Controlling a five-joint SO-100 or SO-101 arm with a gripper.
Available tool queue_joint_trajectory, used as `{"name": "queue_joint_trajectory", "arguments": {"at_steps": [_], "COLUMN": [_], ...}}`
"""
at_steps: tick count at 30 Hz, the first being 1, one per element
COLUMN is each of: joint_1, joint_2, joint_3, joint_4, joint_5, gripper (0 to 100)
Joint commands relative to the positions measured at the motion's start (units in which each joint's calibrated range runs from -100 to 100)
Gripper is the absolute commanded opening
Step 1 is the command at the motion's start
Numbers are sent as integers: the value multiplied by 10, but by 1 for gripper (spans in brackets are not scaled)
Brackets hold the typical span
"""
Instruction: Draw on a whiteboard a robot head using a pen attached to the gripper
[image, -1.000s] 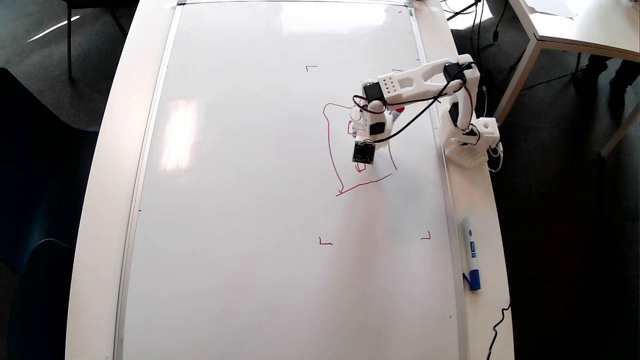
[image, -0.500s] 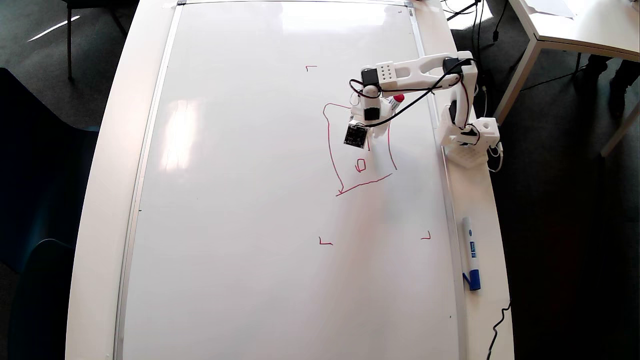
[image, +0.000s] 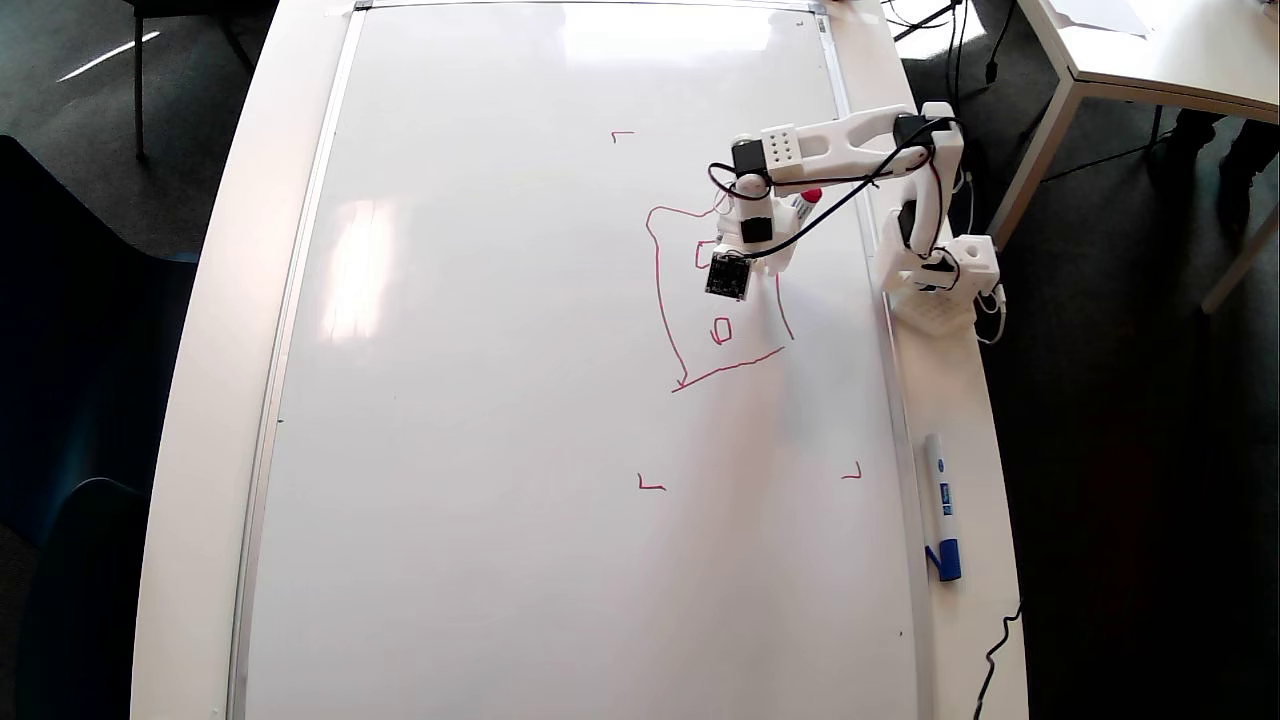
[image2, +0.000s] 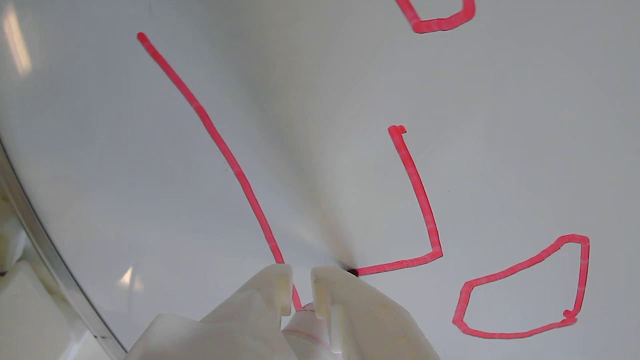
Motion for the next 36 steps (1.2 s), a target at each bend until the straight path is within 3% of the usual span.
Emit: {"name": "queue_joint_trajectory", "arguments": {"at_steps": [1,12,36], "joint_1": [-1,-67,-79], "joint_2": [-14,-17,-12], "joint_3": [15,13,4], "joint_4": [-5,-5,-109], "joint_5": [4,3,2], "gripper": [1,1,1]}}
